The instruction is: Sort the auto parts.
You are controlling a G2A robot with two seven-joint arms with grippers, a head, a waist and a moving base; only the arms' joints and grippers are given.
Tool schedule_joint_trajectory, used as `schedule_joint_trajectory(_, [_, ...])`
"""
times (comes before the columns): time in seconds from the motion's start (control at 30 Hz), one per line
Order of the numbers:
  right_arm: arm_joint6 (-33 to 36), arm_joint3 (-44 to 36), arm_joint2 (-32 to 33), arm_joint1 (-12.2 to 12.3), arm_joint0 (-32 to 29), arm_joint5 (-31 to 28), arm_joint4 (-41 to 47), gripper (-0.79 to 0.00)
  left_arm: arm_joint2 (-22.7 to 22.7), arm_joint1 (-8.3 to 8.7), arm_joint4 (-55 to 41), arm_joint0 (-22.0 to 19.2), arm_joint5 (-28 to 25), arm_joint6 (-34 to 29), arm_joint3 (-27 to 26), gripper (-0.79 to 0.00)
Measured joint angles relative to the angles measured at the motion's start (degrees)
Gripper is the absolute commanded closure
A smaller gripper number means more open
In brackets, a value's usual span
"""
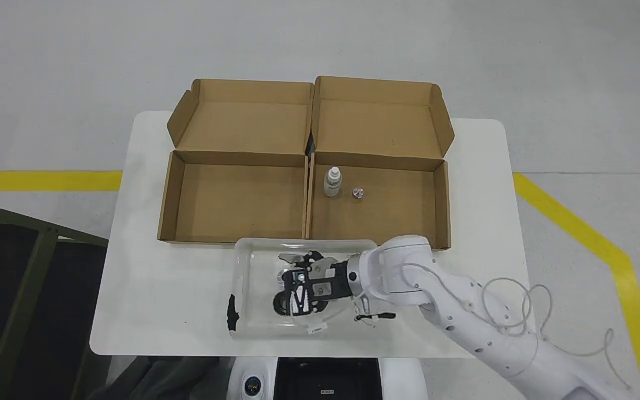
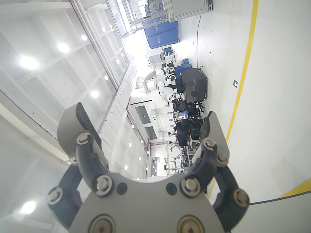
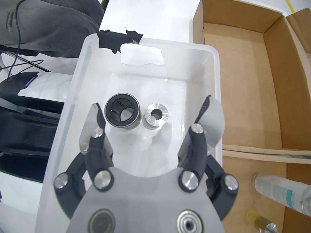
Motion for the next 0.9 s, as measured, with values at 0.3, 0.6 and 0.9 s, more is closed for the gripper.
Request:
schedule_joint_trajectory(0.3, [0.7,1.1,2.2,0.5,-1.1,-0.1,-0.1,-0.369,0.0,0.00,0.0,0.0,0.0,0.0,0.0,-0.785])
schedule_joint_trajectory(0.6, [1.0,3.0,1.2,0.0,-0.7,0.9,-2.2,-0.348,0.0,0.00,0.0,0.0,0.0,0.0,0.0,-0.785])
schedule_joint_trajectory(0.9, [1.5,5.3,0.0,-0.9,0.9,1.4,-3.2,-0.339,0.0,0.00,0.0,0.0,0.0,0.0,0.0,-0.785])
